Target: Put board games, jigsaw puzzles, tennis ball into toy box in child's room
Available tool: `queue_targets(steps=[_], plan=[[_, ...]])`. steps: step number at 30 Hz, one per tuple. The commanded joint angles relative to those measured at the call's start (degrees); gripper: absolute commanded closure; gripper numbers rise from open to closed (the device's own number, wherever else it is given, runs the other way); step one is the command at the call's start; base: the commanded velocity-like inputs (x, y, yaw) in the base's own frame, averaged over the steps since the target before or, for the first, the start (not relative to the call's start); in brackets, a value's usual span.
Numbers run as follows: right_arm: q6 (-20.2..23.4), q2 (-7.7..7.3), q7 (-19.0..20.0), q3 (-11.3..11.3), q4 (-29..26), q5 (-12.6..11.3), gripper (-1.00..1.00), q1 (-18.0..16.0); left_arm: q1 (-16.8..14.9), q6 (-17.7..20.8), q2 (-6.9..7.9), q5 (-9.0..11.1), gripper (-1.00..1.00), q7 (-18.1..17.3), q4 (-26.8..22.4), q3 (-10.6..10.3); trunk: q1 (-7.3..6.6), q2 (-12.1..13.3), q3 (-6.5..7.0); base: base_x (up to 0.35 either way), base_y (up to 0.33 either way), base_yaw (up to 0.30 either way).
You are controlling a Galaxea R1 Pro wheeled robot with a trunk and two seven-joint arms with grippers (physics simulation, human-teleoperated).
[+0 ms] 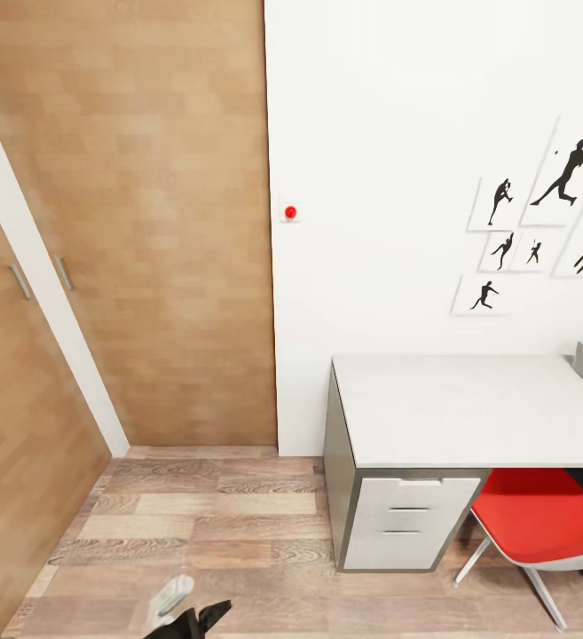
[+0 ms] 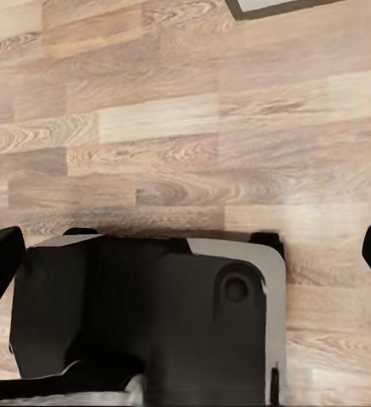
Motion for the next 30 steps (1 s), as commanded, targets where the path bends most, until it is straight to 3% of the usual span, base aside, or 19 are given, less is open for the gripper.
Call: queue_targets(steps=[1, 2, 3, 5, 6, 8, 9, 11, 12, 14, 15, 18, 19, 21, 23, 24, 27, 28, 30], plan=[[-1.17, 0.07, 0.07, 0.06, 2.73, 1.21, -1.00, 0.09, 0.18, 0.14, 0.10, -0.63, -1.00, 0.02, 1.87, 0.01, 0.04, -0.11, -0.09, 0.000, 0.000, 0.000], [-3.06, 0.13, 0.12, 0.10, 5.57, 3.04, -1.00, 0.15, 0.32, 0.12, 0.17, -1.47, -1.00, 0.04, 3.76, 0.02, 0.04, -0.11, -0.09, 0.000, 0.000, 0.000], [-3.06, 0.13, 0.12, 0.10, 5.57, 3.04, -1.00, 0.15, 0.32, 0.12, 0.17, -1.47, -1.00, 0.04, 3.76, 0.02, 0.04, -0.11, -0.09, 0.000, 0.000, 0.000], [-7.36, 0.25, 0.16, 0.17, 11.70, 6.85, -1.00, 0.17, 0.53, 0.05, 0.36, -3.34, -1.00, 0.08, 7.59, 0.02, 0.04, -0.11, -0.09, 0.000, 0.000, 0.000], [-7.36, 0.25, 0.16, 0.17, 11.70, 6.85, -1.00, 0.17, 0.53, 0.05, 0.36, -3.34, -1.00, 0.08, 7.59, 0.02, 0.04, -0.11, -0.09, 0.000, 0.000, 0.000], [-12.01, 0.41, 0.04, 0.25, 18.25, 10.46, -1.00, -0.08, 0.58, -0.06, 0.50, -5.63, -1.00, 0.11, 11.41, 0.03, 0.04, -0.11, -0.09, 0.000, 0.000, 0.000], [-12.01, 0.41, 0.04, 0.25, 18.25, 10.46, -1.00, -0.08, 0.58, -0.06, 0.50, -5.63, -1.00, 0.11, 11.41, 0.03, 0.04, -0.11, -0.09, 0.000, 0.000, 0.000], [-16.71, 0.90, -0.73, 0.30, 24.76, 13.55, -1.00, -0.87, 0.49, -0.43, 0.56, -8.47, -1.00, 0.08, 15.17, -0.05, 0.04, -0.11, -0.09, 0.000, 0.000, 0.000], [-16.71, 0.90, -0.73, 0.30, 24.76, 13.55, -1.00, -0.87, 0.49, -0.43, 0.56, -8.47, -1.00, 0.08, 15.17, -0.05, 0.04, -0.11, -0.09, 0.000, 0.000, 0.000], [-21.26, 1.78, -3.13, 0.33, 31.38, 16.29, -1.00, -2.31, 0.42, -1.29, 0.47, -11.72, -1.00, 0.09, 19.17, -0.17, 0.04, -0.11, -0.09, 0.000, 0.000, 0.000], [-21.26, 1.78, -3.13, 0.33, 31.38, 16.29, -1.00, -2.31, 0.42, -1.29, 0.47, -11.72, -1.00, 0.09, 19.17, -0.17, 0.04, -0.11, -0.09, 0.000, 0.000, 0.000], [-26.93, 3.55, -11.36, 0.35, 41.77, 20.42, -1.00, -5.39, 0.35, -3.80, 0.13, -16.56, -1.00, 0.08, 26.17, -0.27, 0.04, -0.11, -0.09, 0.000, 0.000, 0.000], [-26.93, 3.55, -11.36, 0.35, 41.77, 20.42, -1.00, -5.39, 0.35, -3.80, 0.13, -16.56, -1.00, 0.08, 26.17, -0.27, 0.04, -0.11, -0.09, 0.000, 0.000, 0.000], [-28.36, 4.25, -15.18, 0.36, 45.10, 21.80, -1.00, -6.55, 0.32, -4.97, 0.05, -17.82, -1.00, -0.01, 28.59, -0.22, 0.04, -0.11, -0.09, 0.000, 0.000, 0.000], [-30.46, 5.75, -23.60, 0.35, 50.78, 24.27, -1.00, -8.80, 0.31, -7.85, -0.07, -19.58, -1.00, -0.21, 33.13, -0.13, 0.04, -0.11, -0.09, 0.000, 0.000, 0.000], [-30.46, 5.75, -23.60, 0.35, 50.78, 24.27, -1.00, -8.80, 0.31, -7.85, -0.07, -19.58, -1.00, -0.21, 33.13, -0.13, 0.04, -0.11, -0.09, 0.000, 0.000, 0.000], [-31.95, 8.12, -35.82, 0.29, 56.00, 26.48, -1.00, -11.06, 0.33, -13.31, -0.53, -20.96, -1.00, -0.22, 39.25, -0.05, 0.04, -0.11, -0.09, 0.000, 0.000, 0.000], [-31.95, 8.12, -35.82, 0.29, 56.00, 26.48, -1.00, -11.06, 0.33, -13.31, -0.53, -20.96, -1.00, -0.22, 39.25, -0.05, 0.04, -0.11, -0.09, 0.000, 0.000, 0.000], [-32.45, 9.66, -42.32, 0.24, 57.99, 27.30, -1.00, -11.91, 0.38, -16.85, -1.10, -21.38, -1.00, -0.04, 43.41, -0.05, 0.04, -0.11, -0.09, 0.000, 0.000, 0.000]])
